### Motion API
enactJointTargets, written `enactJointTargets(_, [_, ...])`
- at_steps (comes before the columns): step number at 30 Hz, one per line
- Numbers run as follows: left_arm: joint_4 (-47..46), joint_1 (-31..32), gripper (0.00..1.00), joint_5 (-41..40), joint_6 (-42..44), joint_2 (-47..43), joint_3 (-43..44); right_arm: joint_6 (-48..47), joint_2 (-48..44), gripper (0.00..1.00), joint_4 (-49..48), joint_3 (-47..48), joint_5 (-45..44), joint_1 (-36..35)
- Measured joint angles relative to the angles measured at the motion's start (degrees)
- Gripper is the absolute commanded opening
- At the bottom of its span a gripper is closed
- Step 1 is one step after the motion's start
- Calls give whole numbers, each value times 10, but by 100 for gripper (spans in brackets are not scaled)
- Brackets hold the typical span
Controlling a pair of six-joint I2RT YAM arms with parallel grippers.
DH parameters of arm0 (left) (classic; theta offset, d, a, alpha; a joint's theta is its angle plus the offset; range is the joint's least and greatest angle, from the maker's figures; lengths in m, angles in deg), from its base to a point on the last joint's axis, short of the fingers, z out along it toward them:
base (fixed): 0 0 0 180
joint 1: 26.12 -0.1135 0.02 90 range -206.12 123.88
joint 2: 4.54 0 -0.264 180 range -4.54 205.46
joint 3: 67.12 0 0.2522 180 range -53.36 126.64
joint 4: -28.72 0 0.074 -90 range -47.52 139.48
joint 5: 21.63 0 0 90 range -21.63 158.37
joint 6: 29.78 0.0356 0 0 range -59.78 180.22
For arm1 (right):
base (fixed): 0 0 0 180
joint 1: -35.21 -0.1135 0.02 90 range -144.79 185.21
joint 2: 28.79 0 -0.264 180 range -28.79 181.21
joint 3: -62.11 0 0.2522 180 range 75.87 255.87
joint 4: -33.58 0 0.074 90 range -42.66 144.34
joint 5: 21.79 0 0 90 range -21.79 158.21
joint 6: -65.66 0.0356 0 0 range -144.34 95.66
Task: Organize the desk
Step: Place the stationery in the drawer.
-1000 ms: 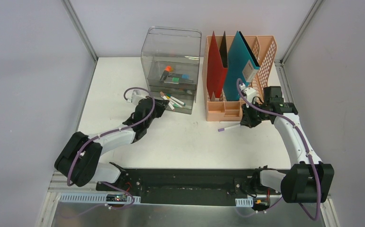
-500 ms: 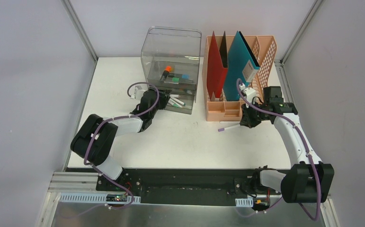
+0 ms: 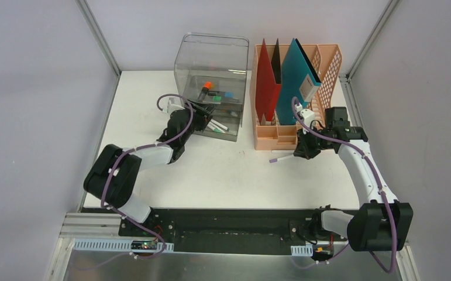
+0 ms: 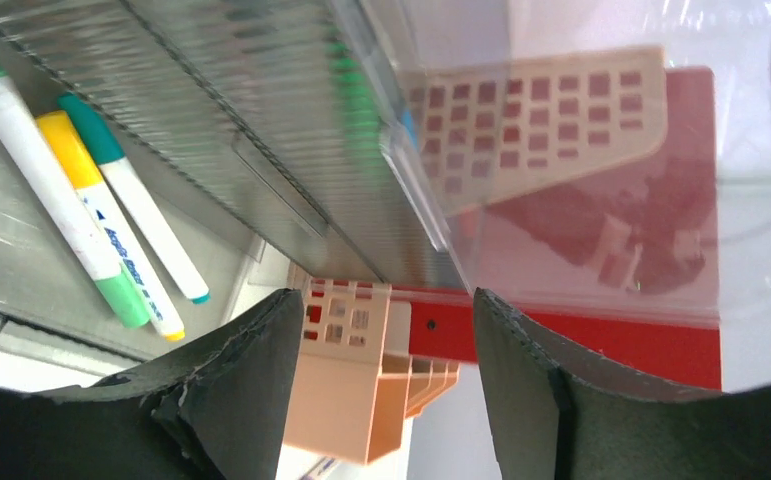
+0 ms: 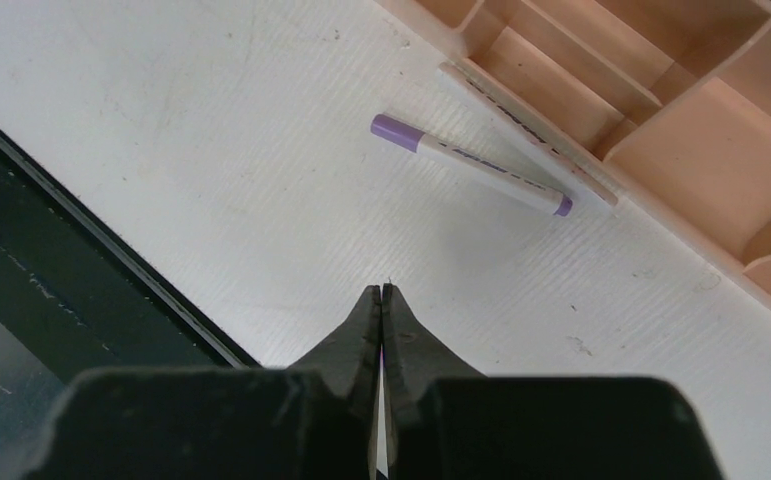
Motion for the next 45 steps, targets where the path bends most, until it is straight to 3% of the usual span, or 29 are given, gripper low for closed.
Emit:
enactJointTargets(13, [9, 0, 83, 103, 228, -271, -111, -42, -1, 20, 9, 5, 108, -16])
enactJointTargets(20, [33, 0, 93, 162, 322, -392, -188, -209, 3, 54, 54, -9, 184, -44])
enactJointTargets(25, [90, 0, 94, 177, 364, -483, -222, -390, 45, 57, 147, -7, 200, -67])
enactJointTargets(30, [147, 0, 95, 176, 393, -579, -250, -487, 88, 63, 176, 15, 168, -86])
enactJointTargets(35, [198, 0, 95, 176, 405, -643, -278, -570, 88, 64, 156, 15, 77, -123])
enactJointTargets(45, [249, 0, 95, 179, 410, -657, -295, -600, 171, 62, 63, 15, -63, -167])
